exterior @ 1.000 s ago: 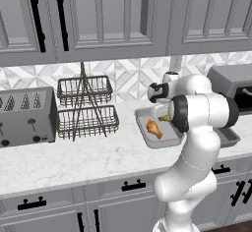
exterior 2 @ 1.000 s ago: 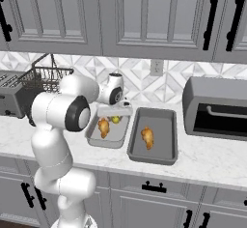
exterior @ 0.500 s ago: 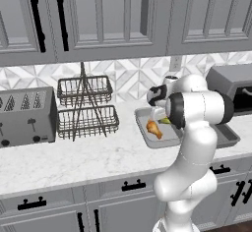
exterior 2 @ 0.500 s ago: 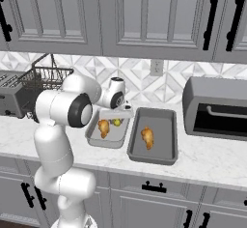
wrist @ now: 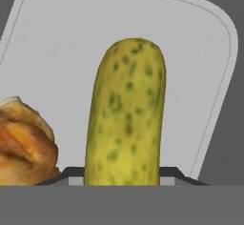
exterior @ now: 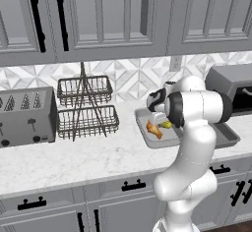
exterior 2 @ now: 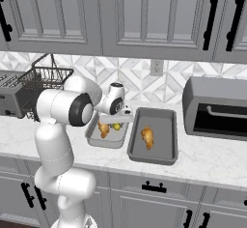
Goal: Place one cucumber and one chicken drumstick in each tupperware on the nearby counter, to pack two identical lunches.
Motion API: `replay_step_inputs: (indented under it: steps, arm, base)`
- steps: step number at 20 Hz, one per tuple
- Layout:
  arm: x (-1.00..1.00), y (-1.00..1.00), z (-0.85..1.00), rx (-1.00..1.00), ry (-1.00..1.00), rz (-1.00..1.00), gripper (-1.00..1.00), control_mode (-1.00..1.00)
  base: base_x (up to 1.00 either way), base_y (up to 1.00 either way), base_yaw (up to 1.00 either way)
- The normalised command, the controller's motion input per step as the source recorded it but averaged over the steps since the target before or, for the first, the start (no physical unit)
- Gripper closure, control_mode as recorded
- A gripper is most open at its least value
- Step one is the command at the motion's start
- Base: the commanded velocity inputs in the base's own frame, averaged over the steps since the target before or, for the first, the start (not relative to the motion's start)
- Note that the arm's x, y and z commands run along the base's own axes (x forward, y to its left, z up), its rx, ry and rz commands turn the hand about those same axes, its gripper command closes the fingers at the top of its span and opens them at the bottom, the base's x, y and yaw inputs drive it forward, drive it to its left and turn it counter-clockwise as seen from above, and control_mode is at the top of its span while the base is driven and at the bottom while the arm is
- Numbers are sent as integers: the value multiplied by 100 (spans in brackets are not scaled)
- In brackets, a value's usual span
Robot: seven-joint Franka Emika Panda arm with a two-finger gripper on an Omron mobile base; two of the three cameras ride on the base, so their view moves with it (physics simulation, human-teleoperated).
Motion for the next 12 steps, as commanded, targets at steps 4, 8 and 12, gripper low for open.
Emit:
replay_step_inputs:
  steps: [4,8,12]
  arm:
    - [0,8,0,0,0,0,-100,-100]
    - [0,0,4,0,0,0,-100,-100]
    - [0,0,21,0,0,0,-100,-100]
  base:
    - [0,0,0]
    - [0,0,0]
    - [0,0,0]
